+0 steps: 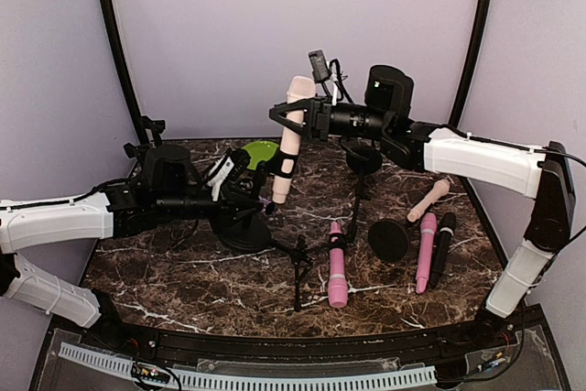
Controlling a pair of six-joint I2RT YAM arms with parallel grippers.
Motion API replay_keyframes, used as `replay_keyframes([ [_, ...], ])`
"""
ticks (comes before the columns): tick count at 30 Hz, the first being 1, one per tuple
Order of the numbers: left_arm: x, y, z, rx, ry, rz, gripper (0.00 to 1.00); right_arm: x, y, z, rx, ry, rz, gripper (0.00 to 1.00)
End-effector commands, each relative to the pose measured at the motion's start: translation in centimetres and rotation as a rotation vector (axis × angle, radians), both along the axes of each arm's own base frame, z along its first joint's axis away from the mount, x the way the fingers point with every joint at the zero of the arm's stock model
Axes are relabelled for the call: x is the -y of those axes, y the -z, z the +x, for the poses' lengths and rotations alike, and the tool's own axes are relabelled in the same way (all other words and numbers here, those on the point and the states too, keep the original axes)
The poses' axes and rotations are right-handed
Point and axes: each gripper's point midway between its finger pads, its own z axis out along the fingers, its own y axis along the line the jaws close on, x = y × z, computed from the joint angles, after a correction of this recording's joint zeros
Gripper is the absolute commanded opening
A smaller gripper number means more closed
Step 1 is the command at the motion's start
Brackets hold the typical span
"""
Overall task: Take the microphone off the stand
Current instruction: Remove the microphone from the microphone stand.
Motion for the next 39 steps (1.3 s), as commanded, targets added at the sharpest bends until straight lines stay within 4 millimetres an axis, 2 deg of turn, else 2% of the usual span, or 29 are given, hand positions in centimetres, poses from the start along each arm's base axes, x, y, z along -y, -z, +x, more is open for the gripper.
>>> replay_keyframes([
  [1, 0.4, -5.3, 0.2, 0.176, 0.015, -0.074, 0.00, 0.5, -0.1, 2.4, -0.084, 0.133, 0.022, 0.00],
  [6, 0.1, -5.2, 0.6, 0.183, -0.015, -0.065, 0.00, 1.1, 0.7, 4.3, -0.138, 0.252, -0.002, 0.00],
  [22, 0.0, -5.2, 0.8, 0.181, -0.027, -0.059, 0.00, 3.1, 0.5, 6.7, -0.205, 0.434, 0.030, 0.00],
  [28, 0.1, -5.2, 0.7, 0.179, -0.019, -0.062, 0.00, 3.1, -0.4, 5.8, -0.150, 0.381, 0.039, 0.00],
  [34, 0.1, -5.6, 0.4, 0.181, -0.009, -0.070, 0.00, 2.9, -3.1, 2.5, -0.044, 0.187, 0.109, 0.00],
  [39, 0.2, -6.4, -0.1, 0.171, 0.012, -0.102, 0.00, 3.2, -4.9, 0.7, 0.032, 0.124, 0.137, 0.00],
])
